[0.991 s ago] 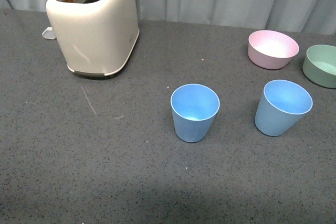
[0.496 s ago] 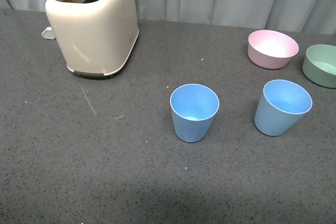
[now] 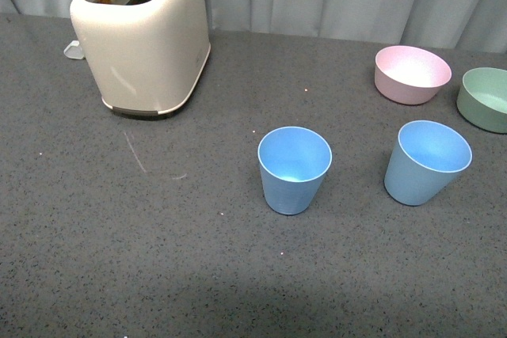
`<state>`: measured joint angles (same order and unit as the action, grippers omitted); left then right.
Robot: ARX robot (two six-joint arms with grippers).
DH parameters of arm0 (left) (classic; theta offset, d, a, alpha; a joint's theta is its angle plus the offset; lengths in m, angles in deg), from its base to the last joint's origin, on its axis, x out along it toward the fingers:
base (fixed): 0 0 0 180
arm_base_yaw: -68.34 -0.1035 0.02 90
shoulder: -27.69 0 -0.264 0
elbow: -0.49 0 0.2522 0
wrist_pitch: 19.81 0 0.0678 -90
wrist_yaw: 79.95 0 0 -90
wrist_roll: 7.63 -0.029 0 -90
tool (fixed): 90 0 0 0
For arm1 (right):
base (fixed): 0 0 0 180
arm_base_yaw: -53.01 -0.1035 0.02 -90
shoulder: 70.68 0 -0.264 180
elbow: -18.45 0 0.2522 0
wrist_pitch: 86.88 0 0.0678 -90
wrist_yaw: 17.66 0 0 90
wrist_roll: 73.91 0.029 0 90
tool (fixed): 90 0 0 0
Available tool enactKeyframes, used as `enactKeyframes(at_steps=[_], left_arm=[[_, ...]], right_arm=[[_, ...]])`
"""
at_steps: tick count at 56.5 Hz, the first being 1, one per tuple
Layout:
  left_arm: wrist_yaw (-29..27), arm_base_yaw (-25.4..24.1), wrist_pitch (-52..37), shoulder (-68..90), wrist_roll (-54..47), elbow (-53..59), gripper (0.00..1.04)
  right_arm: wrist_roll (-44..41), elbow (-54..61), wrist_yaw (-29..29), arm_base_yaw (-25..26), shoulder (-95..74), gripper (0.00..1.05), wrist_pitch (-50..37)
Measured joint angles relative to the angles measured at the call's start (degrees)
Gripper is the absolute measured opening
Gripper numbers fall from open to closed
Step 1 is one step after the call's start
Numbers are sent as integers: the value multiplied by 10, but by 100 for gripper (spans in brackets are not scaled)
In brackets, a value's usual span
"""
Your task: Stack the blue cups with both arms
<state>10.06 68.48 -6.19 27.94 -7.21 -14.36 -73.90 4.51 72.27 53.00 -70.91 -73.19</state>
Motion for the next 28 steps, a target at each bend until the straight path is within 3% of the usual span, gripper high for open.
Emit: enactKeyframes(at_steps=[9,12,17,28], left_arm=[[0,0,0,0,0,0,93],[0,0,0,0,0,0,99],[0,0,0,0,-1,0,98],[0,0,0,0,-1,0,98]], right_arm=[[0,0,-1,0,0,95,0],[-28,-7,-31,8,-10,95,21],[-95,-20,-59,20,-83,95,7],[-104,-71,-45,21,-316,95,-133]])
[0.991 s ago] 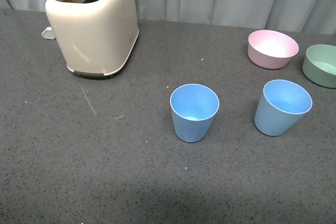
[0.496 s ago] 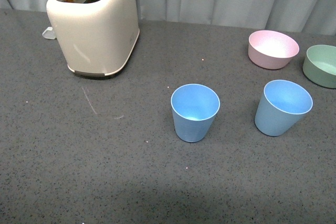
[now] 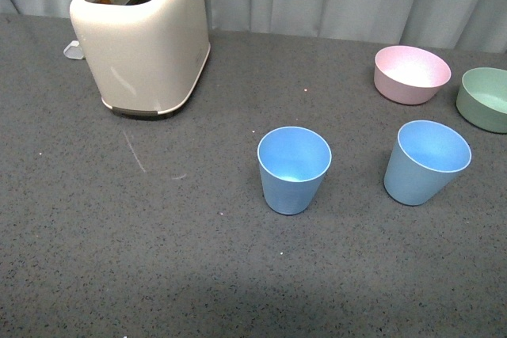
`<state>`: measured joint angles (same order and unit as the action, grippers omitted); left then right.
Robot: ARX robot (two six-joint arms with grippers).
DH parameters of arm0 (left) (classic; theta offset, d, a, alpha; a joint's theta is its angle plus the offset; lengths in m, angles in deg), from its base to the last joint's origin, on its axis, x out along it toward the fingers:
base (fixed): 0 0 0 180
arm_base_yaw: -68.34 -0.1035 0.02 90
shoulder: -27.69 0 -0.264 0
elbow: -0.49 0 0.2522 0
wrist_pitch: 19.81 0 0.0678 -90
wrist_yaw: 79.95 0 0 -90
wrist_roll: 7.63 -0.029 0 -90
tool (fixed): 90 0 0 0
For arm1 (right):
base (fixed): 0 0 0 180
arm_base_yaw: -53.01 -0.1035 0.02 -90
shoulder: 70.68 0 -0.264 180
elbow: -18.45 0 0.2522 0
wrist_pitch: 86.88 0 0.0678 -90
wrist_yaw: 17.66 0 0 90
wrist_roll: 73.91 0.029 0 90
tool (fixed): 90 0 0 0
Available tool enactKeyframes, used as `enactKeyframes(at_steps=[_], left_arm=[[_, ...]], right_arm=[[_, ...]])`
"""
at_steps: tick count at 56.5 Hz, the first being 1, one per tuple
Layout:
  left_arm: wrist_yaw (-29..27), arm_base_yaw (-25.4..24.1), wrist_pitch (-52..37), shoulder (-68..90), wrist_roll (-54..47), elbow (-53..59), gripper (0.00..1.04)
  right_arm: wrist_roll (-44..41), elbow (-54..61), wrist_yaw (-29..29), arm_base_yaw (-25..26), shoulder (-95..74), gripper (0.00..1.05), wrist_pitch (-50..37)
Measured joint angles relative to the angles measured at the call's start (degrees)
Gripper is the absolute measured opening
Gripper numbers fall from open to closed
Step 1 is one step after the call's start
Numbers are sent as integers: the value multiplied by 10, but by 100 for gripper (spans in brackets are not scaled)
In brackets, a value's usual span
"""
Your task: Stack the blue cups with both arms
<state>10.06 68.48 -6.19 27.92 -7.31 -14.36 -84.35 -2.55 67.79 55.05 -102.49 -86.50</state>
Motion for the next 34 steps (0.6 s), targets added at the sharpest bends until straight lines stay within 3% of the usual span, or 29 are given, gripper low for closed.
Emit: enactKeyframes(at_steps=[5,13,34], left_arm=[[0,0,0,0,0,0,98],[0,0,0,0,0,0,98],[0,0,0,0,0,0,98]], right_arm=[[22,-58,6,-5,-163,95,-46],[96,-195,-8,-8,-438,95,-7],[177,-402,29,-48,-724,95,123]])
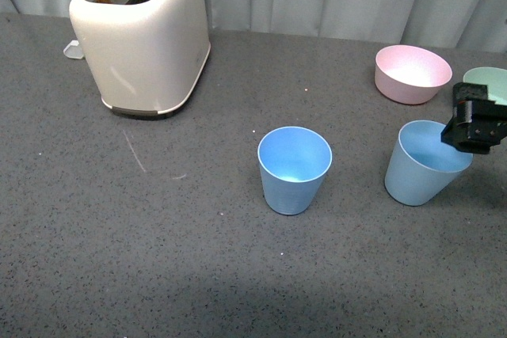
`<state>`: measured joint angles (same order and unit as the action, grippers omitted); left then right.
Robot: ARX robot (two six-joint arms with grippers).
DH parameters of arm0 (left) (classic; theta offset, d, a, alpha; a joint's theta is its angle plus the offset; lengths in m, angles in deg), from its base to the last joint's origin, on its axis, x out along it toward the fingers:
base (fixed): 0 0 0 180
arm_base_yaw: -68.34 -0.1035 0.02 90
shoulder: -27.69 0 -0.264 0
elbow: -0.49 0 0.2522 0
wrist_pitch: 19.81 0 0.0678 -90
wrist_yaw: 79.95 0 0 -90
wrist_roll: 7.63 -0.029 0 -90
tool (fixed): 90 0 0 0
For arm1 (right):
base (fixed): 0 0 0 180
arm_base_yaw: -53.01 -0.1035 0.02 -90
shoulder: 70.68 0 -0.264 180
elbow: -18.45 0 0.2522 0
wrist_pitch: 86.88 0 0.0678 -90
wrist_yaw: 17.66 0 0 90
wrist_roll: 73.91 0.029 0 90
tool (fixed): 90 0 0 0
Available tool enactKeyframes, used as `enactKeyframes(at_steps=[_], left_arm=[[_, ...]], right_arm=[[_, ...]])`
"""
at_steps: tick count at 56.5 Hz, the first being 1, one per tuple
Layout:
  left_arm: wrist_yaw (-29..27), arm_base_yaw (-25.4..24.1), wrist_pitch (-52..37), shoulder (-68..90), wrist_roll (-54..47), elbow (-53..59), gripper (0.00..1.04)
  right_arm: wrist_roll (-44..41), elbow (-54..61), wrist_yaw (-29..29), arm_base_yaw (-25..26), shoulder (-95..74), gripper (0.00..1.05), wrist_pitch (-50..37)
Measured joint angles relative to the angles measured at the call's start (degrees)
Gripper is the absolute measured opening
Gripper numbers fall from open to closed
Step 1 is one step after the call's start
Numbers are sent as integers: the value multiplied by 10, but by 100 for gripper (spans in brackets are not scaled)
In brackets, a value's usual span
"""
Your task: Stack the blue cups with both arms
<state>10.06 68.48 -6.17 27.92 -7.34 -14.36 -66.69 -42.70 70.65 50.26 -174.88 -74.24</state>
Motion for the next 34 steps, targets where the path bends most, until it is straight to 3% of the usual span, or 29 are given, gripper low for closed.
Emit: enactKeyframes(at_steps=[12,34], left_arm=[[0,0,0,0,0,0,98],[0,0,0,0,0,0,98]], right_arm=[[29,-38,10,-14,-59,92,30],[44,-67,19,-21,-82,38,44]])
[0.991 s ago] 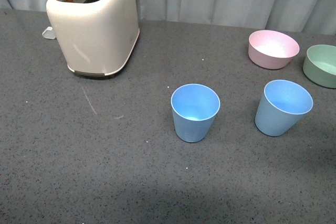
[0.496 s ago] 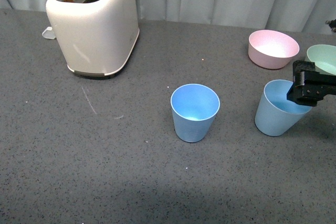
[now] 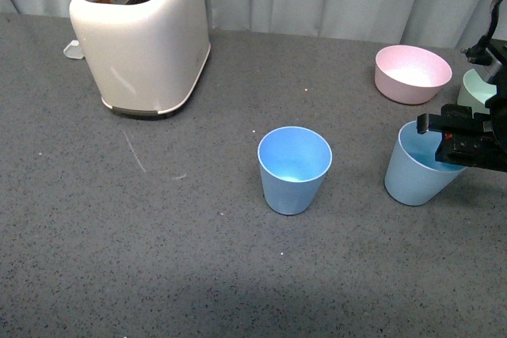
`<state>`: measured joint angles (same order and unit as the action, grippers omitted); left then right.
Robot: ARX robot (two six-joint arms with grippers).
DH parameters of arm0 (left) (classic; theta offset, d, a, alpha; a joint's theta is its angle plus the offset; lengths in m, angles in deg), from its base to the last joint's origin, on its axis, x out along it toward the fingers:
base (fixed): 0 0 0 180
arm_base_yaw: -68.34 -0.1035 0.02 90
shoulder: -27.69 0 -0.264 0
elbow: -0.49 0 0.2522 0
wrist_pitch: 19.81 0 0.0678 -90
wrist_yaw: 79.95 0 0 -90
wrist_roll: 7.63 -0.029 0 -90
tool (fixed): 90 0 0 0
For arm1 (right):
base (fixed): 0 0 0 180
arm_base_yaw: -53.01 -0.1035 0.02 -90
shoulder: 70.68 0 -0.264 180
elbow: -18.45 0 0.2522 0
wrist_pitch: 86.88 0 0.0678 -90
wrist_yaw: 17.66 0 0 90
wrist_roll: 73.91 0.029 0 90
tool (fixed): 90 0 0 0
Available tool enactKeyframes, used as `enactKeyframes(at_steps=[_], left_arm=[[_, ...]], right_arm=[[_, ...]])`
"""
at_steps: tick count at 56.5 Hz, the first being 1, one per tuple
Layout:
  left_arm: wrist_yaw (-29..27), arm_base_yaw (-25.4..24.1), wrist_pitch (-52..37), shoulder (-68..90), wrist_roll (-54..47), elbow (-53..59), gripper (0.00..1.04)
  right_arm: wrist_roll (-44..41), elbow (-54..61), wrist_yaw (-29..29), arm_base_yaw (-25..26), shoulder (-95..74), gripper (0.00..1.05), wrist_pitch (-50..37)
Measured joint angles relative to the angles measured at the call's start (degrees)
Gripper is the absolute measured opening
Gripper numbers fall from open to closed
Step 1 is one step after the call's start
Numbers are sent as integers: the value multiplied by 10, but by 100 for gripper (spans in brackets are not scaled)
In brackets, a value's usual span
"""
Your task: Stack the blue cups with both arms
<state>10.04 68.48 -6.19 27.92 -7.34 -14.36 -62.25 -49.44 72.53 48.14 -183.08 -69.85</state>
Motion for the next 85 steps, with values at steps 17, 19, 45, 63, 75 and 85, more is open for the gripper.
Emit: enactKeyframes(at_steps=[17,19,45,63,75,85], left_arm=[[0,0,0,0,0,0,98],[0,0,0,0,0,0,98],[0,0,0,0,0,0,98],[0,0,0,0,0,0,98],[0,0,0,0,0,0,98],[0,0,0,0,0,0,98]], right_arm=[[19,-6,-5,-2,0,1,21],[23,-6,-10,-2,3,1,23],[108,-40,-181,-109,120,1,73],[115,-43,-162,-148,101,1,81],[115,-43,-159,-151,99,6,81],[114,-43,-152,-148,99,32,78]])
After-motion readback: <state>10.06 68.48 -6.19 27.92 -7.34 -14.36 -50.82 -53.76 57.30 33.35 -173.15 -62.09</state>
